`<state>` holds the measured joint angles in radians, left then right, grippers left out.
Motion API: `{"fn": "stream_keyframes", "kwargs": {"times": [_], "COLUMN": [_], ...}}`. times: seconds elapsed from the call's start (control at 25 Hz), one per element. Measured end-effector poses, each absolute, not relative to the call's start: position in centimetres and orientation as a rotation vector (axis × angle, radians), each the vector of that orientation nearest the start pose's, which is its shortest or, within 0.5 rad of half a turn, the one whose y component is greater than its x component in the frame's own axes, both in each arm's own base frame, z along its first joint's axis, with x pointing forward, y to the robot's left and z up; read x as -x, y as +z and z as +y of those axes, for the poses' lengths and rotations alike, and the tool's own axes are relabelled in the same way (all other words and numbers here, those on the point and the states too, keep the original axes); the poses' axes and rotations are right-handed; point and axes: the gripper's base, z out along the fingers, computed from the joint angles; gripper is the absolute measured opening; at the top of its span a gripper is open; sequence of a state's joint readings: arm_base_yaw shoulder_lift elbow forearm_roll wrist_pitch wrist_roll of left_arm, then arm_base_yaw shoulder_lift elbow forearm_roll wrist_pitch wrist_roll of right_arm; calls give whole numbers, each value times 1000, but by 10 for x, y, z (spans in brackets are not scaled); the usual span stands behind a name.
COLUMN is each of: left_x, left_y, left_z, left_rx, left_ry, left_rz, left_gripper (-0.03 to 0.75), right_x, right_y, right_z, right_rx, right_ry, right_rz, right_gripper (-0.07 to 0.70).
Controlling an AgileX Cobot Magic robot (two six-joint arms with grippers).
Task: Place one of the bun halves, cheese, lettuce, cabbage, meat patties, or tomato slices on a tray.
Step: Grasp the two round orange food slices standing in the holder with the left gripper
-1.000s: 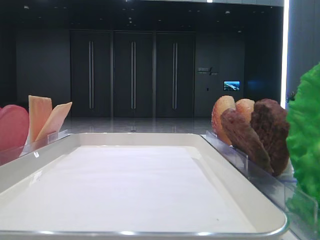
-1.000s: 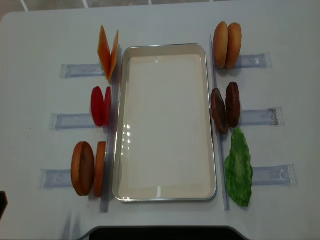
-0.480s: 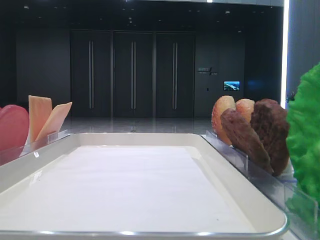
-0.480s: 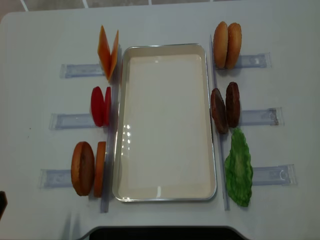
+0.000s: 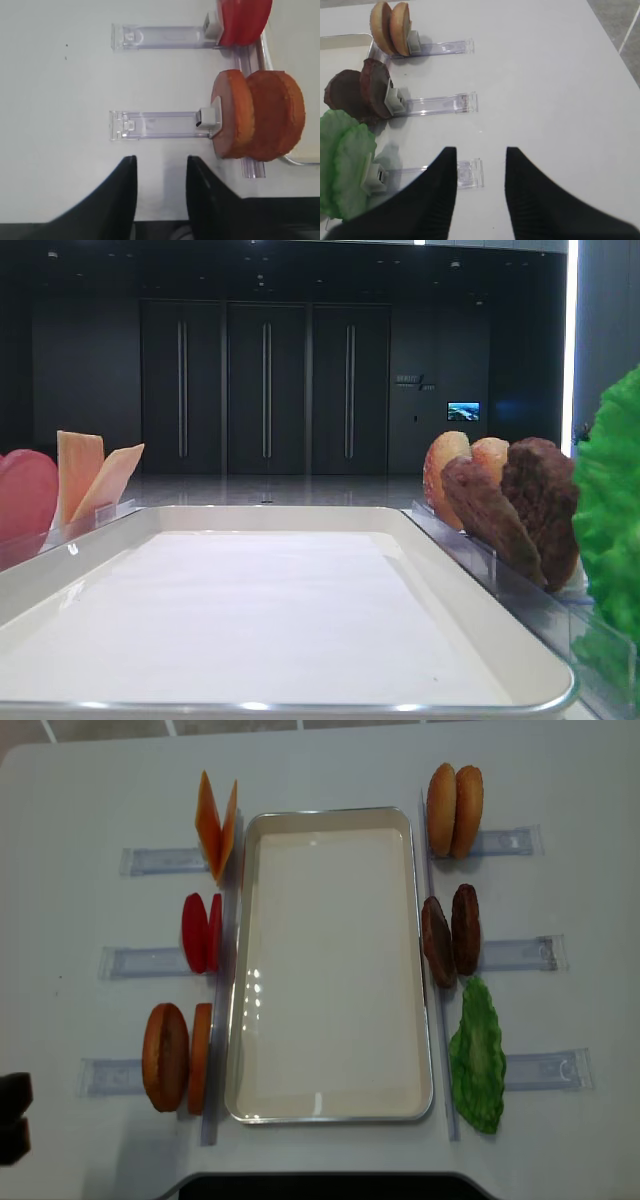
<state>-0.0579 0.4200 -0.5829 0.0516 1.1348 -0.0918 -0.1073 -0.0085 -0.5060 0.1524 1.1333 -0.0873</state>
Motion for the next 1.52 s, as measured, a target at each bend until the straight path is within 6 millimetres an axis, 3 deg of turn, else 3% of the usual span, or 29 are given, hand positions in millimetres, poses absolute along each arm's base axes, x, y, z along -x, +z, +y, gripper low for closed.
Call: {"fn": "stream_keyframes", "kwargs": {"times": [0.12,0.32,0.52,0.8,1.08,1.52], "left_x": [-87,-136,-168,-170,-169,-187], "left_y": [296,310,300,296,283,257], "left_z": [-1,-4,-16,-52,-90,-104], "left_rx": [34,33,60,60,190,270], "left_ry": [11,8,-130,-238,-224,-165], "left_rz": [2563,2638,2733,2746,2809,2892], "left_gripper": [313,340,347,348,349,349], "right_x": [9,9,9,9,9,9], "right_y": [274,274,274,274,274,274], "right_z": [14,14,14,14,14,14], "right_rx": [-6,-6,-6,-6,-6,-6], "right_ry": [66,66,66,66,66,67], "right_rz": [2093,2093,2093,2093,2093,2093], "right_gripper": [233,233,233,233,233,233]}}
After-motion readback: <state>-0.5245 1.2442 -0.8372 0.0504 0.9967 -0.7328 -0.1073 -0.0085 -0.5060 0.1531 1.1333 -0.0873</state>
